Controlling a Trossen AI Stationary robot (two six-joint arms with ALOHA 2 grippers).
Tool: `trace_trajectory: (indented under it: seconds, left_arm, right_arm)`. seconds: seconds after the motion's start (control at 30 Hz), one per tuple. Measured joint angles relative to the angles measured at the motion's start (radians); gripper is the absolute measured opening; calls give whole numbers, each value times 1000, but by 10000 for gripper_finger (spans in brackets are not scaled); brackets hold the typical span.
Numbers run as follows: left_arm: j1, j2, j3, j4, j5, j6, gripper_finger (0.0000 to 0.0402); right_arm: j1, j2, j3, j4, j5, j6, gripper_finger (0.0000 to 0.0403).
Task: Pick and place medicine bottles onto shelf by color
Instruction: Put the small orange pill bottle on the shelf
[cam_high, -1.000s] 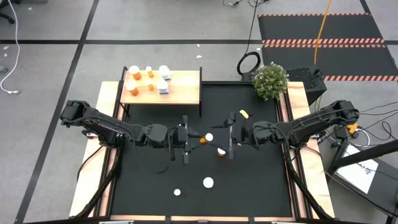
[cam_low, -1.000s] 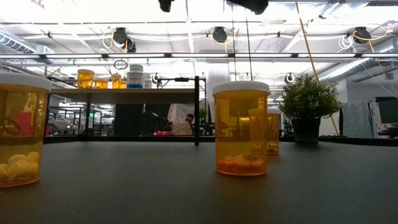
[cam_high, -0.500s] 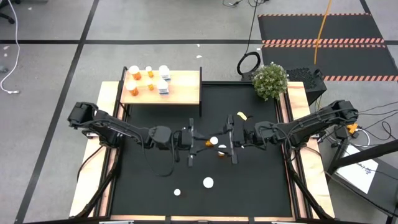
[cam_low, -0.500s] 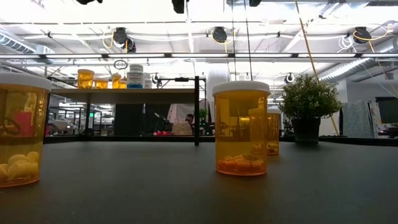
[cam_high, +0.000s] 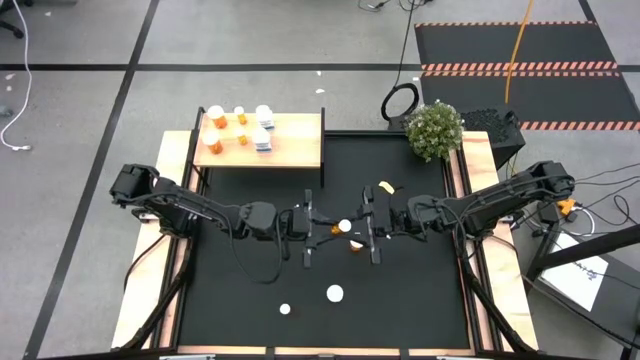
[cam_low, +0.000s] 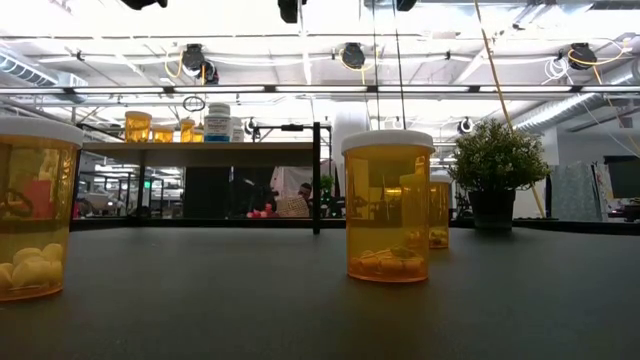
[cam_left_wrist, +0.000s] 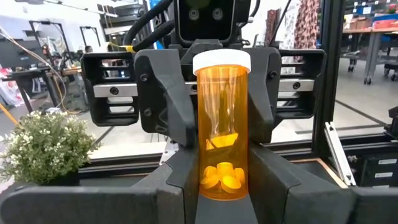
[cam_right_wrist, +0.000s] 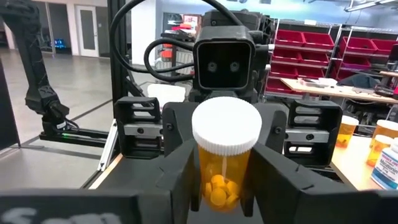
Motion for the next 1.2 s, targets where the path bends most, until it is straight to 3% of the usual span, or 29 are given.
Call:
trace_trajectory:
  seconds: [0.37, 0.77, 0.93, 1.2]
  left_arm:
    - [0, 0, 0, 7, -2, -14, 111]
    - [-8, 0, 0, 57, -1, 9, 98]
    - [-6, 0, 0, 60, 0, 2, 116]
    - [-6, 0, 0, 60, 0, 3, 111]
  right_arm:
    - [0, 5, 0, 10, -2, -1, 102]
    - [7, 4, 1, 15, -2, -21, 127]
    - [7, 4, 1, 12, -2, -22, 130]
    - [7, 4, 1, 9, -2, -23, 99]
